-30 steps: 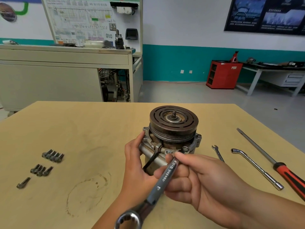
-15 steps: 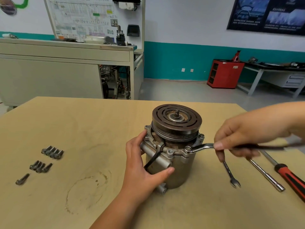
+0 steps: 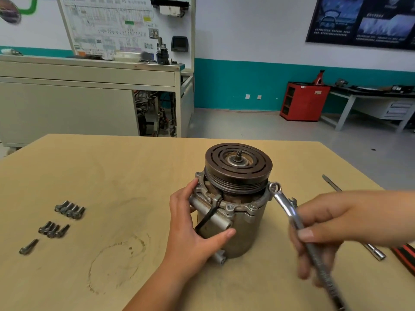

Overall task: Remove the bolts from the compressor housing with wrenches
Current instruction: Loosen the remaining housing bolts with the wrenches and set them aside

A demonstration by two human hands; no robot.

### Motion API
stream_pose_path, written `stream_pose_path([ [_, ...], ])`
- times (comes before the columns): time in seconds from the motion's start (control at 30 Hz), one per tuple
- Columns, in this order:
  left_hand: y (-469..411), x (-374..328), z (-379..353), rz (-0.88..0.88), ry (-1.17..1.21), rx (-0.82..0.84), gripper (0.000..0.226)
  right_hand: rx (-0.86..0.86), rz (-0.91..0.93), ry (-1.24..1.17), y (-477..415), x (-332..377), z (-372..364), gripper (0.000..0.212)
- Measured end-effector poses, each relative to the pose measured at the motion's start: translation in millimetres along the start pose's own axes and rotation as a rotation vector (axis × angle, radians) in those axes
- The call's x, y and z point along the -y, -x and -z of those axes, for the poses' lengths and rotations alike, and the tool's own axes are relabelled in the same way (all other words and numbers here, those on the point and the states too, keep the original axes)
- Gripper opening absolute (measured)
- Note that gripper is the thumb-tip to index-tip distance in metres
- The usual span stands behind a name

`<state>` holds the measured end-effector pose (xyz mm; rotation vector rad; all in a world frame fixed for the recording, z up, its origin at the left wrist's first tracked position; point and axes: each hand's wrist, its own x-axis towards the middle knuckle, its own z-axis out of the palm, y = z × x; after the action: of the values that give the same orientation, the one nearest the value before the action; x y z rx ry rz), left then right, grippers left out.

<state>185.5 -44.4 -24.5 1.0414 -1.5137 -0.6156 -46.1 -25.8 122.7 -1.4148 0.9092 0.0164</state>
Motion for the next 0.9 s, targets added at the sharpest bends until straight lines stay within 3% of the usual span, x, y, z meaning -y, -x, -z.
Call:
stream_pose_path([
  [0.13, 0.1, 4.0, -1.6, -0.026, -0.003, -0.020, 0.097, -0.231, 0.199, -0.601, -21.6, -0.3, -66.4, 0.025],
  [0.23, 0.2, 5.6, -2.9, -0.030, 0.011, -0.031, 0.098, -0.240, 0.259, -0.793, -31.5, 9.0, -87.2, 0.021],
  [0.3, -0.2, 5.2, -2.6, -0.030, 0.025, -0.038, 0.098, -0.277, 0.281, -0.804, -37.3, 9.4, -86.8, 0.029],
  [0.47, -1.1, -0.4, -4.8, -0.028, 0.061, -0.061, 0.088, -0.375, 0.325, -0.802, -47.4, 12.0, -81.2, 0.027],
  [0.67, -0.8, 2.2, -4.8, -0.011, 0.072, -0.059, 0.089, -0.347, 0.388, -0.895, -48.6, 13.9, -83.9, 0.021],
  [0.9, 1.1, 5.4, -3.0, -0.006, 0.009, -0.030, 0.098, -0.379, 0.259, -0.720, -43.7, 7.1, -80.4, 0.029],
])
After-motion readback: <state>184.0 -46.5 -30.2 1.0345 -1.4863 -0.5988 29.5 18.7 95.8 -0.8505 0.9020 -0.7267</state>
